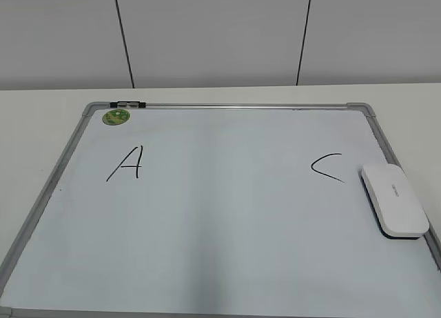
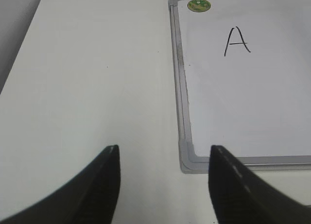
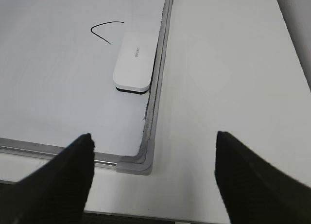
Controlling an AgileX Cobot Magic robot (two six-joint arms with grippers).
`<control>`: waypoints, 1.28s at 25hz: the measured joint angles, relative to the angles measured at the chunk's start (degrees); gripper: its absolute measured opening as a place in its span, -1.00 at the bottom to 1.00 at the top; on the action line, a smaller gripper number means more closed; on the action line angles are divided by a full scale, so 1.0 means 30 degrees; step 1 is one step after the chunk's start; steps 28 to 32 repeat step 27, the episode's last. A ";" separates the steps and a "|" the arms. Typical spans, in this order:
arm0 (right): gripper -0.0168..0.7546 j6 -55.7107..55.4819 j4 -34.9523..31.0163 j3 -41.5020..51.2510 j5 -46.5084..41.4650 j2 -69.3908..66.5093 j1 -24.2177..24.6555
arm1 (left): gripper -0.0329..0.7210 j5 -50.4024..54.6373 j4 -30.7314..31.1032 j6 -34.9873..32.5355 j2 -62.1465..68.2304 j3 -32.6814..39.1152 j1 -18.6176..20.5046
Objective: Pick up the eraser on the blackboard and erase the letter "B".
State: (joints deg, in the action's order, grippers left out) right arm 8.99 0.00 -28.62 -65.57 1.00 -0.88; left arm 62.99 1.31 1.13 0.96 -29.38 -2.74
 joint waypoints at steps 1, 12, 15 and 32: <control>0.53 0.0000 0.0000 0.0000 0.0000 0.0000 0.0000 | 0.24 0.0000 0.0000 0.0000 0.0000 0.0000 0.0000; 0.53 0.0013 0.0000 0.0000 -0.0037 0.0000 0.0000 | 0.24 0.0000 0.0000 0.0000 0.0000 0.0000 0.0000; 0.53 0.0013 0.0000 0.0000 -0.0037 0.0000 0.0000 | 0.24 0.0000 0.0000 0.0000 0.0000 0.0000 0.0000; 0.53 0.0013 0.0000 0.0000 -0.0037 0.0000 0.0000 | 0.24 0.0000 0.0000 0.0000 0.0000 0.0000 0.0000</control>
